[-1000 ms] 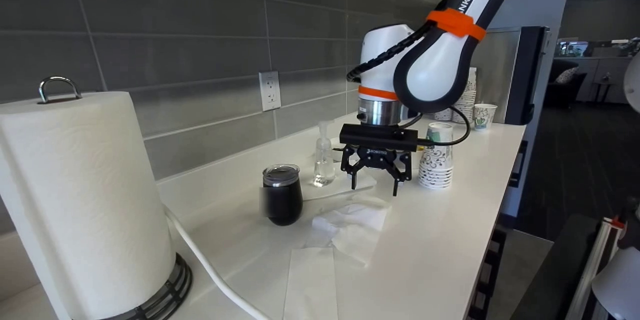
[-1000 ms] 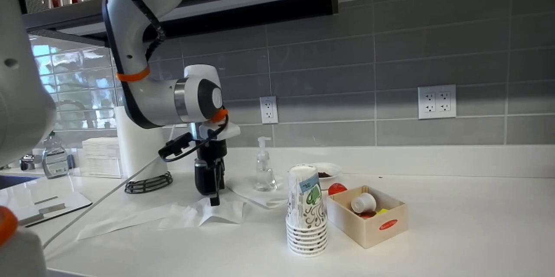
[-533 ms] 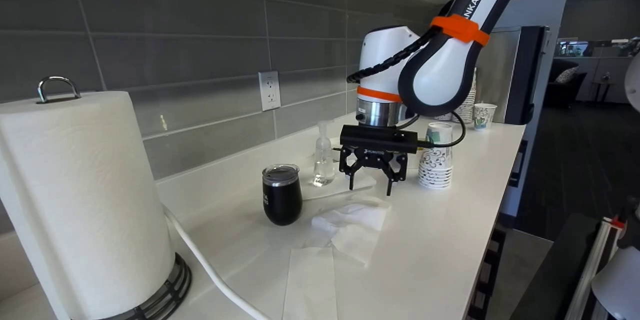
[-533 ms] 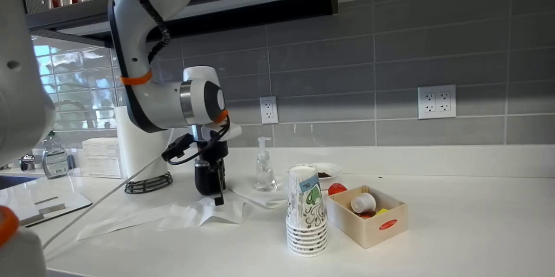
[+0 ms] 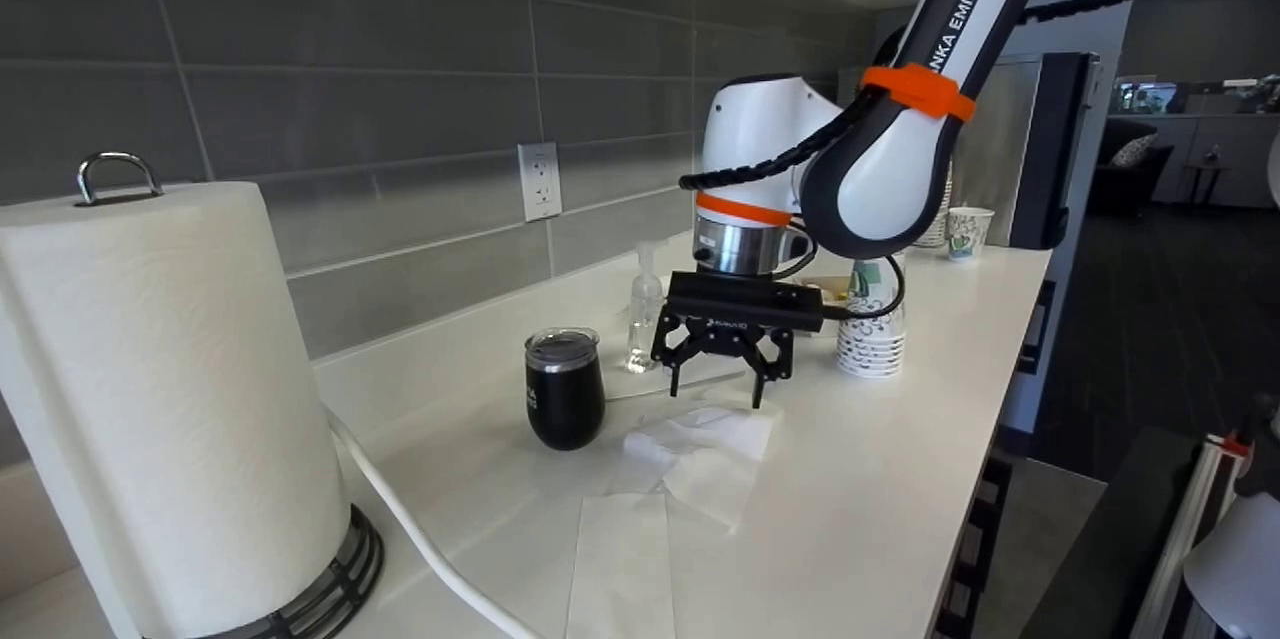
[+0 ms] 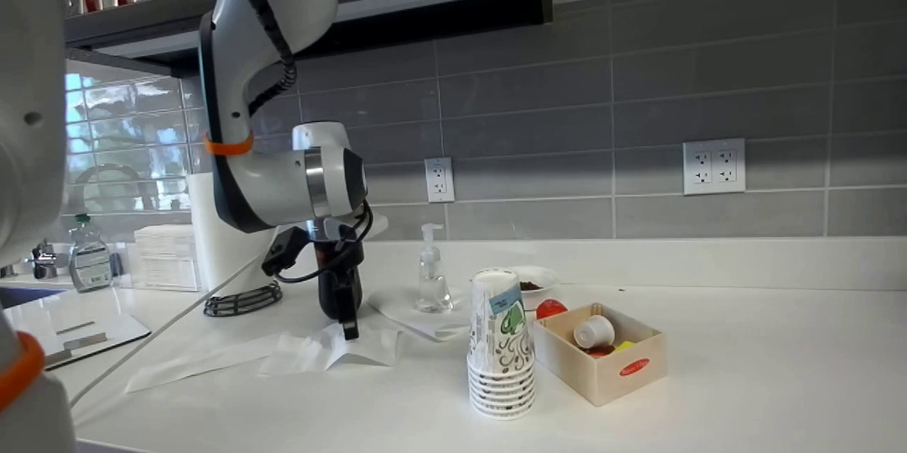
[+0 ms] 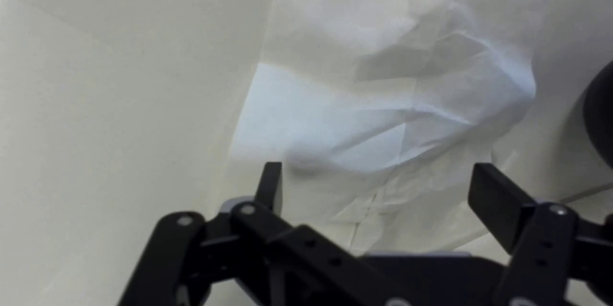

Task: Lay the white napkin out on the counter.

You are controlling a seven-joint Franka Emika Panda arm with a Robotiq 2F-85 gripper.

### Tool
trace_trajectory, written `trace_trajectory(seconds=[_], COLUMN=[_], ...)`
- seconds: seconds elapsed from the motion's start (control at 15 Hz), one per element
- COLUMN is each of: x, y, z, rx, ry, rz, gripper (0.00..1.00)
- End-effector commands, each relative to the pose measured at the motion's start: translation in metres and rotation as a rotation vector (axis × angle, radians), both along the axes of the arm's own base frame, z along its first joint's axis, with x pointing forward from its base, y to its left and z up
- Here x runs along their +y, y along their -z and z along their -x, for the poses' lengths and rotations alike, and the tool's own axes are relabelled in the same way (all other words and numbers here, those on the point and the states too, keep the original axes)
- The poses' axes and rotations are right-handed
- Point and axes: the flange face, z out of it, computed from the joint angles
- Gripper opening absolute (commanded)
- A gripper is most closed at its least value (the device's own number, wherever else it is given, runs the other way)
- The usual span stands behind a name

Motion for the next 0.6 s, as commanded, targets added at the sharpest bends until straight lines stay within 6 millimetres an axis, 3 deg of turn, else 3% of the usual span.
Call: trace_trajectory(seconds=[0.0,0.07,0.2,0.47,0.53], x=[0.007,0.008,0.008,0.009,0.010], y=[0.015,0.019,0.028,0.043,0.045], z=[-0.009,-0.010,-0.011,-0.014,-0.014], rx=[0.001,0.008,0.019,0.043,0.048], ry=[-0.010,-0.012,-0.015,-0.017,-0.018], rz=[-0.015,-0.013,-0.010,-0.009,-0.010], gripper=[0.98,0.75,0.71,0.37,0.58])
